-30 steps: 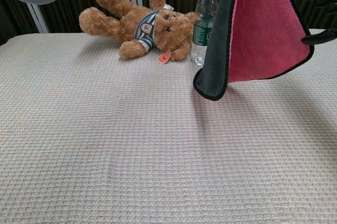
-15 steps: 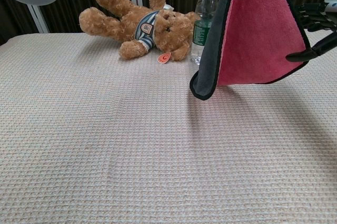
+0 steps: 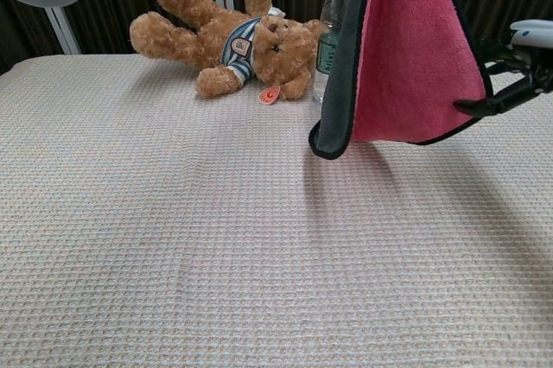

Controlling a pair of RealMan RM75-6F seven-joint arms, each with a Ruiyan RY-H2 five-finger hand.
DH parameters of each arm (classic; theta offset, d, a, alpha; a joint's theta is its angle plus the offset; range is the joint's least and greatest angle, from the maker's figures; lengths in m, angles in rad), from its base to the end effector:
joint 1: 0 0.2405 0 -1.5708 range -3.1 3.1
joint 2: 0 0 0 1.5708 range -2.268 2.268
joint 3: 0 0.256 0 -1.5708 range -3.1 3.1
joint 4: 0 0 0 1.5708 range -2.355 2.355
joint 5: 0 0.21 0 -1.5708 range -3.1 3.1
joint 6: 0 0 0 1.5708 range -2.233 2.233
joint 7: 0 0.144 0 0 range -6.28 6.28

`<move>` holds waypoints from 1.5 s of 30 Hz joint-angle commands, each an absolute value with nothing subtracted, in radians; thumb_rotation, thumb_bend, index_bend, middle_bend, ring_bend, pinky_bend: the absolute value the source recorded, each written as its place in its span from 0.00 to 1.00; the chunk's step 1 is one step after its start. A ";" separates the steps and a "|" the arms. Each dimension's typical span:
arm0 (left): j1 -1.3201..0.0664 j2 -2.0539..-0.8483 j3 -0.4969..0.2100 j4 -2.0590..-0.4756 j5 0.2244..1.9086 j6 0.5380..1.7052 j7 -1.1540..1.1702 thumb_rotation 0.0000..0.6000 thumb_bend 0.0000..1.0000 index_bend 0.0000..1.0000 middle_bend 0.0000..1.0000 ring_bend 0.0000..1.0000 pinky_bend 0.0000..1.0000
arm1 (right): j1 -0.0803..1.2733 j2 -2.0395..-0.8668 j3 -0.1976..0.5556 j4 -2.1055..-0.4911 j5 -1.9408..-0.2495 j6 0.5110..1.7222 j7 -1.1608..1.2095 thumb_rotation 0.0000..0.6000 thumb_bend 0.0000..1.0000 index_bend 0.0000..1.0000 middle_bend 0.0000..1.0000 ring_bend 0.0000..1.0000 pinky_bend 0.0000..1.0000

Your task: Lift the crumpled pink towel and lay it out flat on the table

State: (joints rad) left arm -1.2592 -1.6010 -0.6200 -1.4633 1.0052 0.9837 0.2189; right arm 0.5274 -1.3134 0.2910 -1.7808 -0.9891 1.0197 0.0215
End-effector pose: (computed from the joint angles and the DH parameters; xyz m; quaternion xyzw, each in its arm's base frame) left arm 0.1280 0.4044 0.0599 -0.6440 -0.3054 -0.6472 0.2703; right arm -0.1829 -0.3175 0.0641 0.5443 -0.5857 0.4632 0.3824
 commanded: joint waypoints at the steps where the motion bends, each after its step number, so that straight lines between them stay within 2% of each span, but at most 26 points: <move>1: -1.258 -1.597 -0.617 -1.467 1.001 0.988 0.215 1.00 0.50 0.62 0.21 0.00 0.00 | 0.528 -1.329 0.283 -1.776 -0.994 1.031 0.014 1.00 0.42 0.68 0.15 0.00 0.00; 7: -1.247 -1.580 -0.613 -1.469 0.994 0.999 0.199 1.00 0.50 0.62 0.21 0.00 0.00 | 0.519 -1.328 0.286 -1.768 -0.993 1.058 0.016 1.00 0.46 0.75 0.19 0.00 0.00; 27: -1.155 -1.510 -0.535 -1.498 0.988 1.006 0.142 1.00 0.50 0.62 0.22 0.00 0.00 | 0.494 -1.177 0.388 -1.813 -0.995 1.120 0.065 1.00 0.48 0.76 0.20 0.00 0.00; 34: -1.139 -1.524 -0.510 -1.481 0.975 1.019 0.136 1.00 0.50 0.62 0.22 0.00 0.00 | 0.551 -1.173 0.434 -1.808 -0.959 1.122 -0.004 1.00 0.49 0.76 0.20 0.00 0.00; 45: -1.157 -1.636 -0.496 -1.329 0.967 1.040 0.095 1.00 0.50 0.62 0.23 0.00 0.00 | 0.720 -1.272 0.521 -1.722 -0.821 1.146 -0.186 1.00 0.50 0.76 0.20 0.01 0.00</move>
State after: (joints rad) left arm -1.1479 -1.6147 -0.4933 -1.3640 0.9705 1.0433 0.1103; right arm 0.6850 -1.2468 0.4983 -1.7465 -0.8510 1.1364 -0.1496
